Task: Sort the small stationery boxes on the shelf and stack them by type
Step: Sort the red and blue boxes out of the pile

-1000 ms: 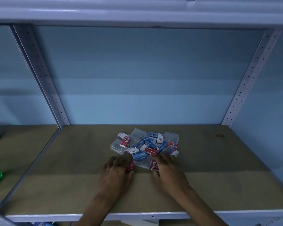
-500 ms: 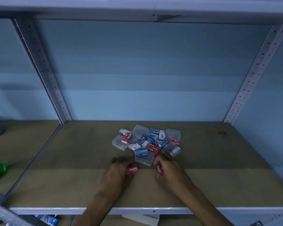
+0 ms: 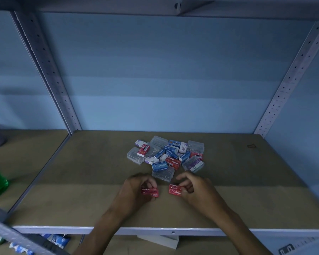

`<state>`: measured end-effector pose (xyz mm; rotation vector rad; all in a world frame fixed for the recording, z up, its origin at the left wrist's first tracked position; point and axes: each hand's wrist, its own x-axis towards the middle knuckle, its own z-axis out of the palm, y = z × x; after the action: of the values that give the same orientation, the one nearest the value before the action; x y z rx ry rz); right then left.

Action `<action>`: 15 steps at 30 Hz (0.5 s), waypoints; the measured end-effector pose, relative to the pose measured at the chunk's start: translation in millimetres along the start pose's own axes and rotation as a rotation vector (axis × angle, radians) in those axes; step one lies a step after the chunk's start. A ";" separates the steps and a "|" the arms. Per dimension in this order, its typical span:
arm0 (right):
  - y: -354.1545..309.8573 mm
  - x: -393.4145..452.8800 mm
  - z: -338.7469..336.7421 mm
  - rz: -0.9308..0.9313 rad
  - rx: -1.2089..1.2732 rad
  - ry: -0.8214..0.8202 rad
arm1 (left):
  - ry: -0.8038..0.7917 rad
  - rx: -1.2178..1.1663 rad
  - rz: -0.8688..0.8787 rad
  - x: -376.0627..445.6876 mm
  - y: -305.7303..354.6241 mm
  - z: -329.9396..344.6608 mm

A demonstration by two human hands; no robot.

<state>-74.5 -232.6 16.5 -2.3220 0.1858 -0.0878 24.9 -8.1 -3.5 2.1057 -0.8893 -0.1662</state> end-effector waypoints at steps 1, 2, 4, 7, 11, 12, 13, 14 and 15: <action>-0.3 0.3 -0.9 -0.002 0.005 -0.010 | -0.010 -0.008 -0.002 0.0 1.1 -0.4; -0.4 0.1 -1.9 -0.005 0.011 -0.021 | -0.018 -0.011 -0.003 0.2 1.6 -0.7; 0.4 -0.7 -4.1 -0.001 0.020 -0.041 | -0.026 -0.013 -0.001 -0.4 0.7 -1.1; 4.5 -1.3 -5.7 0.008 -0.007 -0.046 | -0.021 0.004 0.013 -1.6 0.1 -2.4; 3.7 -1.5 -3.9 0.003 -0.047 -0.067 | -0.023 0.151 0.015 -1.0 -3.5 -6.7; 2.6 -2.2 -2.7 -0.002 -0.058 -0.077 | -0.036 0.215 0.009 -0.3 -6.4 -7.0; 1.2 -2.7 -1.6 -0.010 -0.071 -0.083 | -0.041 0.278 0.003 0.2 -10.0 -6.8; -0.1 -2.9 -0.8 -0.017 -0.086 -0.087 | -0.047 0.330 -0.002 0.9 -12.5 -6.5; -1.4 -3.0 -0.2 -0.027 -0.105 -0.088 | -0.056 0.374 0.000 1.8 -12.8 -6.2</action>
<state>-77.3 -231.3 17.6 -2.4274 0.1174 0.0110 35.6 0.0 -8.6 2.4558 -1.0156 -0.0619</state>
